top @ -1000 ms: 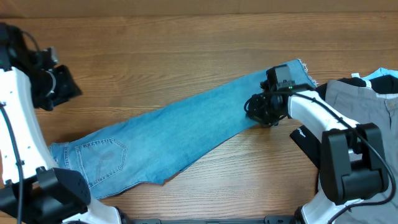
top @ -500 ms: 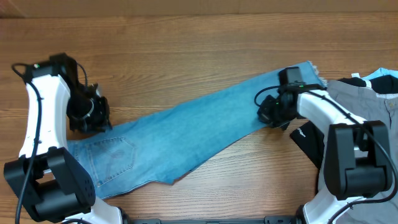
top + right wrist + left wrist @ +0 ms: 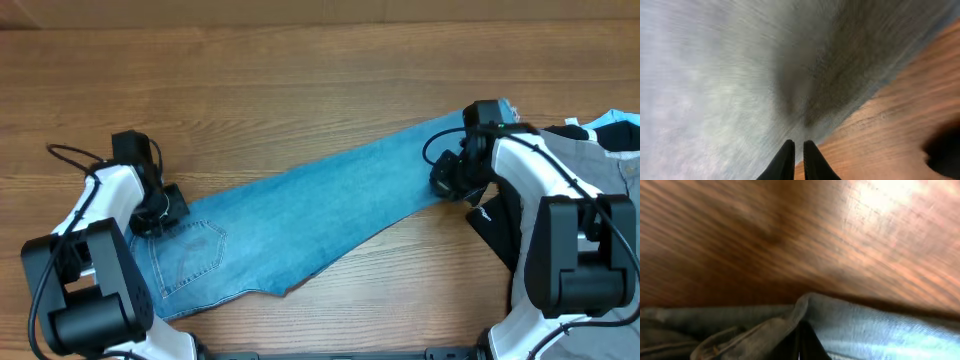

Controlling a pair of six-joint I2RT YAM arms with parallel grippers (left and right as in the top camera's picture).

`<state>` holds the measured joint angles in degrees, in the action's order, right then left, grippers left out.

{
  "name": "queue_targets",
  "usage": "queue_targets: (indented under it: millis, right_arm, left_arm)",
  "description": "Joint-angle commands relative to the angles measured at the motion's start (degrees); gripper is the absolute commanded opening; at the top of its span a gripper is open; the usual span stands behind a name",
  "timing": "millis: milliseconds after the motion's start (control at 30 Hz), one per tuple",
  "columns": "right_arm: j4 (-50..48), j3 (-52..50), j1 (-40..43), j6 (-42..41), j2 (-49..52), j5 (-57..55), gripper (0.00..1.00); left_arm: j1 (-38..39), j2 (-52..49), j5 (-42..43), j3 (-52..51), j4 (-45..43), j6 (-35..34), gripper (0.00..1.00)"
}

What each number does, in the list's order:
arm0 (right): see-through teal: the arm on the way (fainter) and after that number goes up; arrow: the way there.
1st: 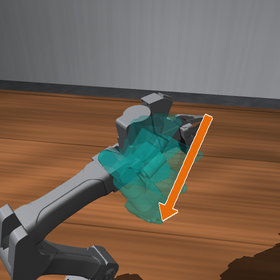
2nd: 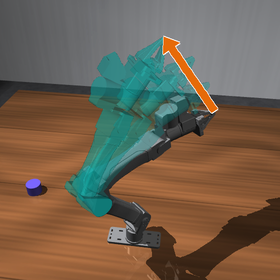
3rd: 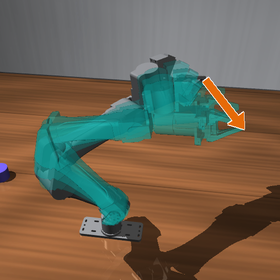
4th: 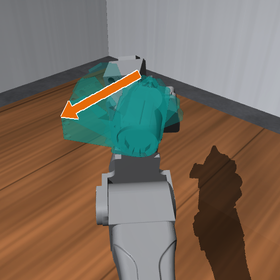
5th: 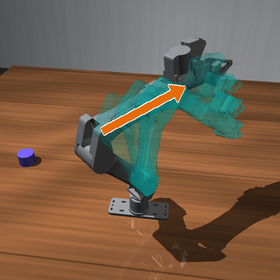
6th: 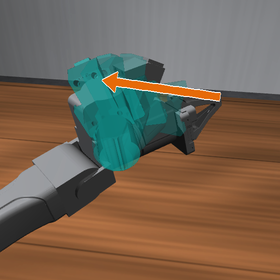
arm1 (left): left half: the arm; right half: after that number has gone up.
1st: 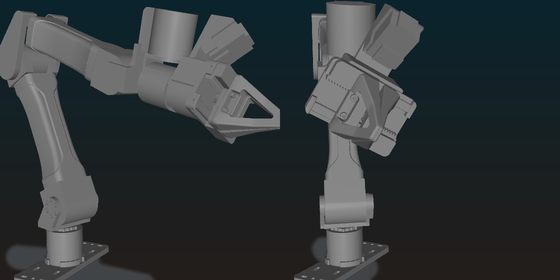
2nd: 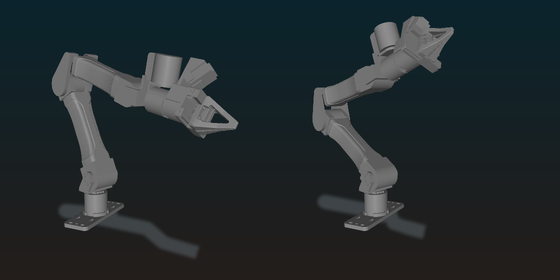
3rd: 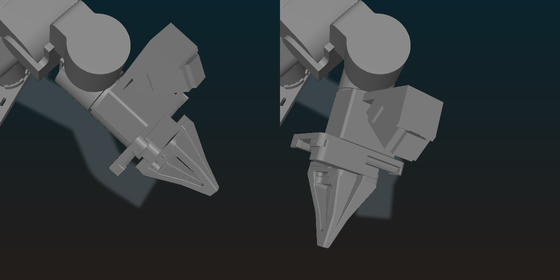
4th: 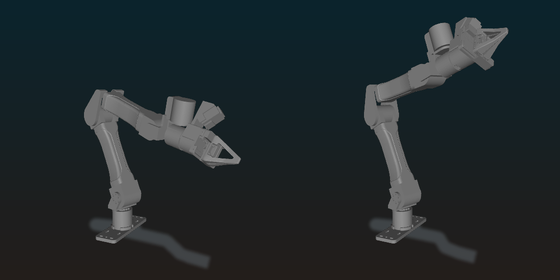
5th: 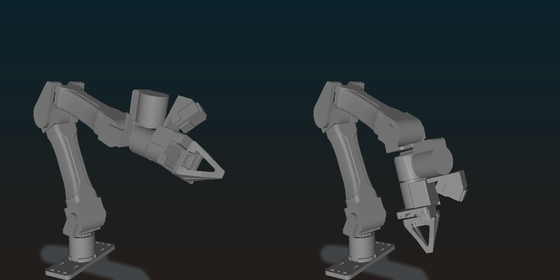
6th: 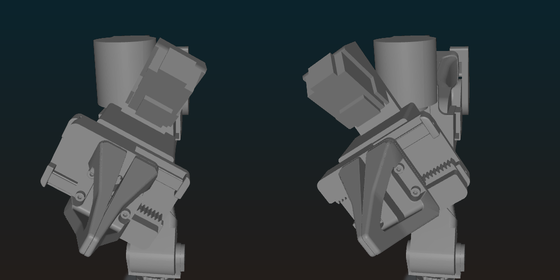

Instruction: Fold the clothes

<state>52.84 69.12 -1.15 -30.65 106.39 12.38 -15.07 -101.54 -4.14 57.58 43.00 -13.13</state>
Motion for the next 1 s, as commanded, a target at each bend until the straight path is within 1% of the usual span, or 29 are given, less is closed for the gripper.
queue_targets:
  millis: [0, 67, 200, 300, 367, 467, 533, 600, 633, 700, 767, 800, 867, 933, 967]
  right_arm:
    - [1.81, 5.70, 0.15, 1.29, -5.73, -0.68, 0.12]
    - [1.90, 6.69, -0.20, 2.64, -7.28, 1.97, 0.14]
    - [2.38, 6.78, -1.05, 2.64, -8.74, 6.19, 0.16]
    - [3.56, 6.64, -2.23, 3.13, -8.59, 9.44, 0.16]
    - [3.98, 6.60, -4.00, 5.07, -8.59, 11.67, 0.16]
    - [4.33, 6.58, -7.80, 5.68, -8.59, 12.13, 0.21]
    - [4.20, 6.58, -9.97, 5.64, -8.59, 12.11, 0.24]
    - [3.72, 6.58, -11.58, 5.64, -8.59, 12.15, 0.28]
    - [3.67, 6.60, -12.22, 5.66, -8.59, 12.15, 0.32]
    - [4.48, 6.58, -13.31, 5.64, -8.59, 12.20, 0.39]
    - [6.19, 6.54, -14.71, 5.62, -8.59, 12.20, 0.43]
    - [7.52, 5.97, -16.65, 5.49, -8.59, 13.90, 0.45]
    - [7.91, 4.85, -19.37, 4.48, -8.59, 17.09, 0.49]
    - [7.93, 3.37, -22.86, -0.39, -8.59, 17.70, 0.50]
    - [7.65, 2.67, -24.74, -2.60, -8.55, 17.70, 0.50]
  left_arm:
    - [0.09, -4.33, -4.39, -2.78, -5.92, -2.47, 0.04]
    - [0.04, -6.64, -4.42, -2.23, -9.49, -2.49, 0.04]
    - [-0.52, -10.05, -4.37, 1.03, -14.36, -2.58, 0.04]
    - [-1.55, -11.63, -4.33, 6.62, -13.84, -2.56, 0.04]
    - [-2.38, -11.72, -3.54, 11.37, -12.15, -2.54, 0.04]
    - [-3.39, -11.72, 0.31, 20.72, -5.16, -0.39, 0.06]
    - [-3.63, -11.69, 3.82, 27.34, 2.78, 2.91, 0.08]
    - [-3.65, -11.69, 6.47, 34.16, 12.57, 5.25, 0.17]
    - [-3.65, -11.63, 7.15, 36.85, 16.96, 5.70, 0.21]
    - [-3.65, -11.41, 7.17, 41.83, 24.24, 5.68, 0.23]
    - [-3.69, -10.78, 7.17, 45.29, 28.63, 5.66, 0.25]
    - [-3.91, -9.62, 7.74, 48.33, 31.41, 5.62, 0.29]
    - [-4.00, -7.93, 9.94, 50.69, 32.98, 5.66, 0.33]
    - [-4.00, -5.77, 11.67, 52.59, 34.97, 5.90, 0.39]
    - [-3.98, -4.72, 11.67, 53.27, 36.15, 5.90, 0.40]
